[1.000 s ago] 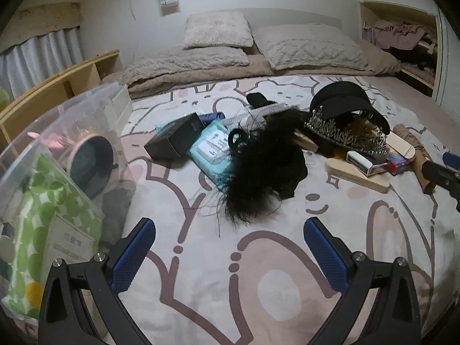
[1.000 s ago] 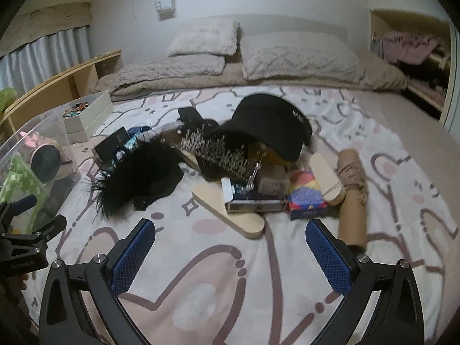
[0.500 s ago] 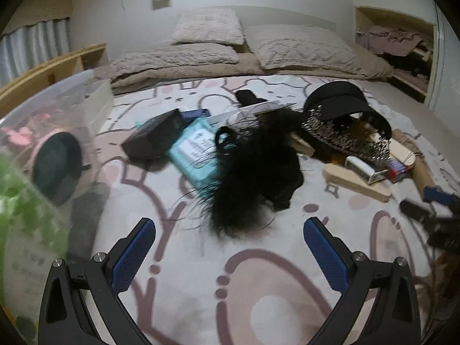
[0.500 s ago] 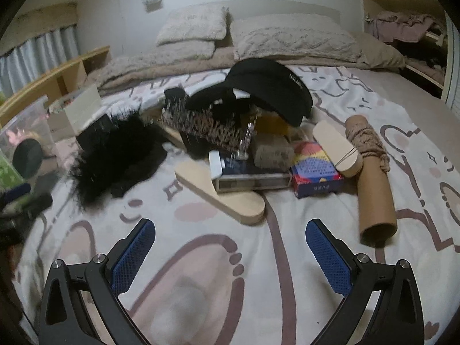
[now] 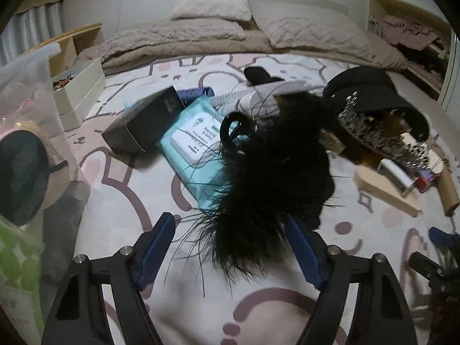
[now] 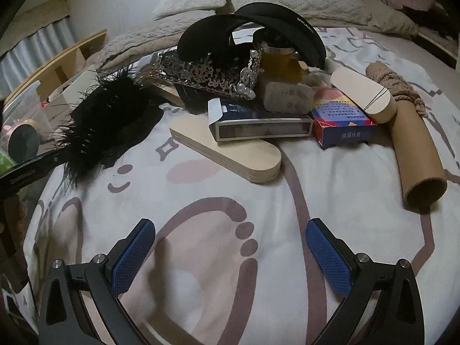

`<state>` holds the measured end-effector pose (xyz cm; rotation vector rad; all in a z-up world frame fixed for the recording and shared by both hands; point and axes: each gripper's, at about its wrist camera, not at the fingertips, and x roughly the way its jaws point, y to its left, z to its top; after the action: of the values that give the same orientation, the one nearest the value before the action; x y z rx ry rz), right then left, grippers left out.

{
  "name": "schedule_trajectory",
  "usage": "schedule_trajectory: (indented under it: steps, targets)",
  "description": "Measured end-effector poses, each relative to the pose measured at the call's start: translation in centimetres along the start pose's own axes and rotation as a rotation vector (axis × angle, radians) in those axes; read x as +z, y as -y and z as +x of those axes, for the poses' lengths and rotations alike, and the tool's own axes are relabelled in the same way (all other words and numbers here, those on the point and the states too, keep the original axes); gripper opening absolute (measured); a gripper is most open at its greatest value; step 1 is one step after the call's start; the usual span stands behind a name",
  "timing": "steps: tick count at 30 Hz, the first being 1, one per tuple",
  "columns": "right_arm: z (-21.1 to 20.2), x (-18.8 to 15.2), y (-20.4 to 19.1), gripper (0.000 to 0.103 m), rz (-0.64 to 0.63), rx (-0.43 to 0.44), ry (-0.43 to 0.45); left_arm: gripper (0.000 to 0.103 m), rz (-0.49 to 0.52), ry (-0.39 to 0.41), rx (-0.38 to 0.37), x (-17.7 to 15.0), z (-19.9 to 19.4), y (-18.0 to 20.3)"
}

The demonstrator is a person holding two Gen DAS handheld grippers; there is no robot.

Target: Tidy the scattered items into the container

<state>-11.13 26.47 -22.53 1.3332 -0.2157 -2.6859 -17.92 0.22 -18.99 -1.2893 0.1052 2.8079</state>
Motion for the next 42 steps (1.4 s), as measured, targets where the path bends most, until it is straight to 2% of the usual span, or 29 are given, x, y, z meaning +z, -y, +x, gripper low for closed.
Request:
schedule_trajectory:
  steps: [3, 5, 7, 9, 11, 17, 20, 26, 31, 36, 42]
  targets:
    - [0.5, -0.2, -0.6, 0.103, -0.033, -0.040, -0.007, 0.076, -0.003, -0.017, -0.015, -0.1, 1.3, 0.1]
    - [0.7, -0.3, -0.9, 0.103, -0.047, -0.061, -0.012, 0.063, 0.009, -0.034, -0.015, -0.1, 2.1, 0.4]
    - [0.7, -0.3, -1.0, 0.103, -0.050, -0.067, -0.017, 0.036, 0.017, -0.064, -0.015, -0.2, 3.0, 0.5]
    - [0.7, -0.3, -0.8, 0.103, -0.041, -0.055, -0.016, 0.027, 0.011, -0.083, -0.028, -0.4, 3.5, 0.5]
    - [0.6, -0.3, -0.6, 0.103, -0.035, -0.048, -0.014, 0.021, 0.015, -0.067, -0.031, -0.4, 3.0, 0.5]
    - [0.7, -0.3, -0.5, 0.103, -0.029, -0.038, -0.012, 0.016, 0.073, -0.036, -0.041, -0.8, 0.5, 1.3]
    - [0.6, -0.3, -0.4, 0.103, -0.020, -0.025, -0.007, 0.012, 0.098, -0.048, -0.060, -1.5, -0.8, 1.5]
    - [0.5, -0.3, -0.3, 0.103, -0.006, -0.006, -0.002, 0.012, 0.136, -0.091, -0.112, -4.1, -3.5, 1.7]
    - [0.4, -0.2, 0.1, 0.103, 0.009, 0.015, 0.006, 0.013, 0.121, -0.138, -0.161, -6.5, -5.7, 1.0]
    - [0.4, -0.2, 0.0, 0.103, 0.005, 0.010, 0.006, 0.012, 0.130, -0.146, -0.181, -9.0, -8.0, 0.5]
    - [0.7, -0.3, -0.6, 0.103, -0.025, -0.032, -0.011, 0.012, 0.049, -0.174, -0.242, -11.4, -9.6, 0.0]
